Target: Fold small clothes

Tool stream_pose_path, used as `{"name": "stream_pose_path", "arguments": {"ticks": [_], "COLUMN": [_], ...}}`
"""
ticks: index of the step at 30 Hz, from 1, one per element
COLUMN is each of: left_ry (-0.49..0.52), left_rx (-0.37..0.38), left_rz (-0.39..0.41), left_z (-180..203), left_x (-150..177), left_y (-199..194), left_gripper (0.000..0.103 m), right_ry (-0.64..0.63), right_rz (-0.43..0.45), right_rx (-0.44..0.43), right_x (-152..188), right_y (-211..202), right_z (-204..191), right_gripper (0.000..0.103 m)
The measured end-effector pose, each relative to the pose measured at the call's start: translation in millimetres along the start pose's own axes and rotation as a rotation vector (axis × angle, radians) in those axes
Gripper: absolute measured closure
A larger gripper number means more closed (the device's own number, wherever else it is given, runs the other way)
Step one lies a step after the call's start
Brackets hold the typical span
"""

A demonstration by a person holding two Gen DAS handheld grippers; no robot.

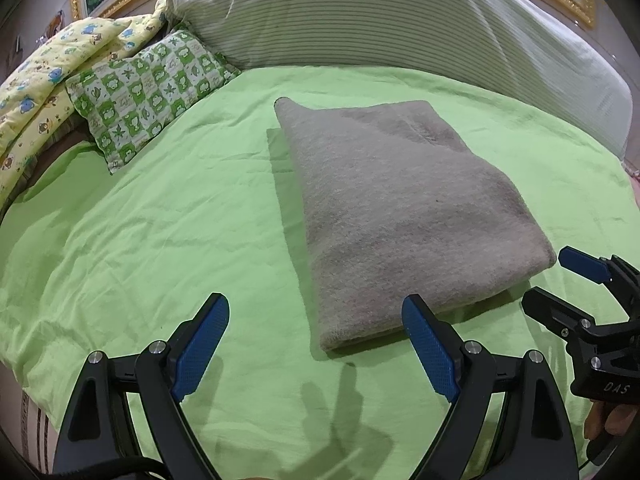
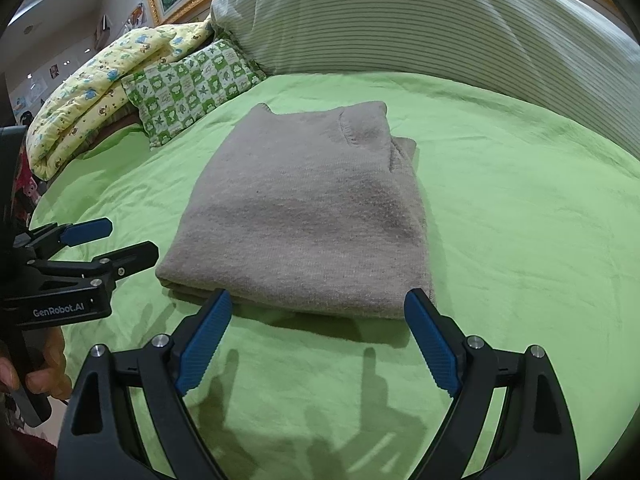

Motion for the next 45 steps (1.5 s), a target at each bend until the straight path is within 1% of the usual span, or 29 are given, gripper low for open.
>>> {"name": "stream_pose_path", "arguments": {"ticks": [15, 35, 45], "left_ry": [-0.002, 0.010, 0.009], "left_rx": [0.005, 0.039, 0.038], "left_rz": [-0.002, -0.028, -0.025], "left_z": [0.1, -1.2, -2.2], "left_x": [-0.3, -3.0, -4.8], "left_y": [-2.8, 2.6, 2.5], "left_gripper": [0.014, 0.014, 0.014], "right_ry": [-0.002, 0.006, 0.007], "right_rz": [0.019, 0.021, 0.030], "right_rx": [0.001, 0.002, -0.003], "right_x": [-6.2, -11.7, -15.6], "right_y": [-1.3, 1.3, 1.2], "right_z": [-1.3, -2.7, -3.7], "right_gripper": [0.015, 0.014, 0.014]}}
Point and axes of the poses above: each gripper's, at about its wrist camera, not at the fingertips, and y roughly the way its jaws point, z to its right, x to its underside, the point moved 7 cm from there along y, roughly the way its jaws point, and after that the axes turned 15 degrees about z, right-handed, at the moved point
